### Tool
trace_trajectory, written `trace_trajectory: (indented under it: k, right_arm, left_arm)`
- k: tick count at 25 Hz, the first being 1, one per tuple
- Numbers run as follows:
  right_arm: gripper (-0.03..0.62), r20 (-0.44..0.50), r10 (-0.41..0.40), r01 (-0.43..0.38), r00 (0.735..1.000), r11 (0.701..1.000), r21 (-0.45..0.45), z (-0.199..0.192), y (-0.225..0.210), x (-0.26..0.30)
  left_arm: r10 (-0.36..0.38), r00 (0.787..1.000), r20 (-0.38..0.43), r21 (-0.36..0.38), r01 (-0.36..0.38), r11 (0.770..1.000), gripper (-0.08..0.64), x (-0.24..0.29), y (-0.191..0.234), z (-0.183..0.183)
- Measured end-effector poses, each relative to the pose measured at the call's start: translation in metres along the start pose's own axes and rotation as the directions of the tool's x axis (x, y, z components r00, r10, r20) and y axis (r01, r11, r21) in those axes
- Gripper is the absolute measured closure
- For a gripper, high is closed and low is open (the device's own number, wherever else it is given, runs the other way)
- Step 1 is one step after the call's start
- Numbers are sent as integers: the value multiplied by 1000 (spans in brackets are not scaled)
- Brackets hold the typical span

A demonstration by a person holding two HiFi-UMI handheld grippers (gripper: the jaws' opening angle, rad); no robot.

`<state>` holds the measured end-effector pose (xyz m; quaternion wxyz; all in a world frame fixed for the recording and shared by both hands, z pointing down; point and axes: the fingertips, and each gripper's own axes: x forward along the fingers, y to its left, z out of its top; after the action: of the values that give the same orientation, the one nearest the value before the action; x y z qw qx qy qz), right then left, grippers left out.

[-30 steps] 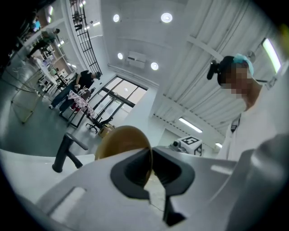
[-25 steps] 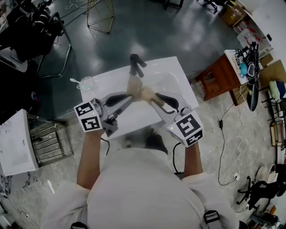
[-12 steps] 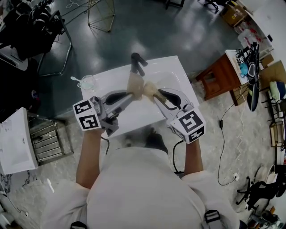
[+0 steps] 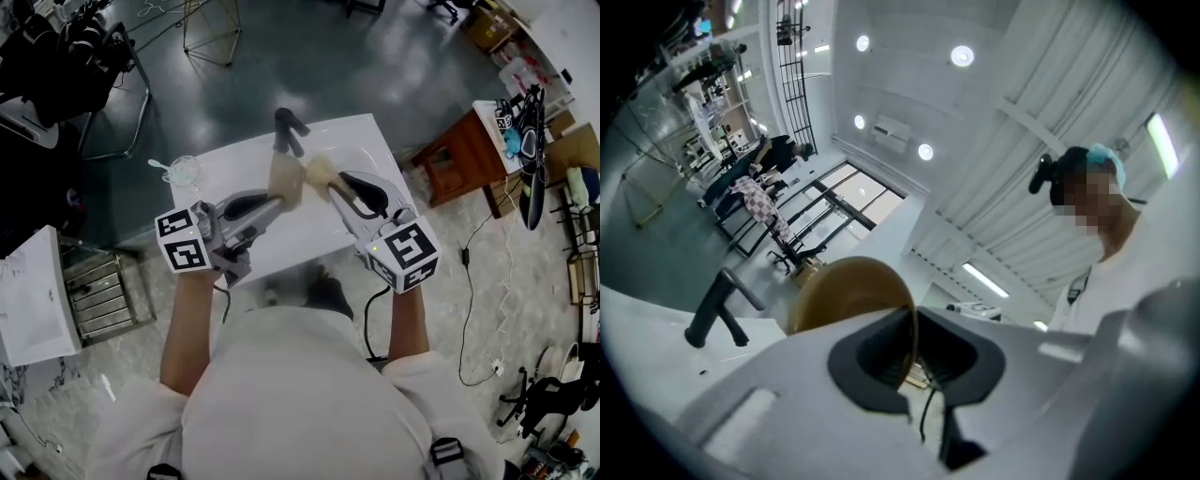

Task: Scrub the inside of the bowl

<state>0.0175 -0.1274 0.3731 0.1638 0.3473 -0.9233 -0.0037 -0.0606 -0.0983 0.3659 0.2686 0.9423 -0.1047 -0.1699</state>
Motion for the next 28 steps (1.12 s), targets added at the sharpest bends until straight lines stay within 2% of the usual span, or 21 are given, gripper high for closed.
trace_trajectory:
  k: [4, 8, 10, 15, 19, 23, 28]
  right_arm:
    - [494, -24, 33, -33, 999, 999, -2, -7, 11, 1]
    - [492, 20, 57, -56, 998, 998, -41, 4, 23, -4]
    - [492, 43, 34, -32, 998, 999, -39, 8, 19, -5]
    - [492, 27, -39, 38, 999, 999, 19, 0, -4, -2]
    - [494, -37, 19, -18, 999, 1000, 26, -16, 7, 2]
    - [494, -36, 103, -102, 994, 995, 19, -14, 24, -2]
    - [494, 9, 85, -85, 996, 995, 43, -6, 19, -7]
  left_arm:
    - [8, 1000, 9, 17, -8, 1000, 538, 1, -2, 9]
    - [63, 998, -10, 24, -63, 998, 545, -5, 11, 7]
    - [82, 995, -47, 34, -81, 996, 545, -4, 14, 0]
    - [28, 999, -47, 37, -26, 999, 541, 4, 2, -4]
    - [44, 998, -36, 71, -42, 997, 541, 3, 1, 2]
    - [69, 997, -27, 71, -67, 995, 545, -1, 7, 4]
    - [85, 996, -39, 66, -82, 994, 545, 2, 10, -2]
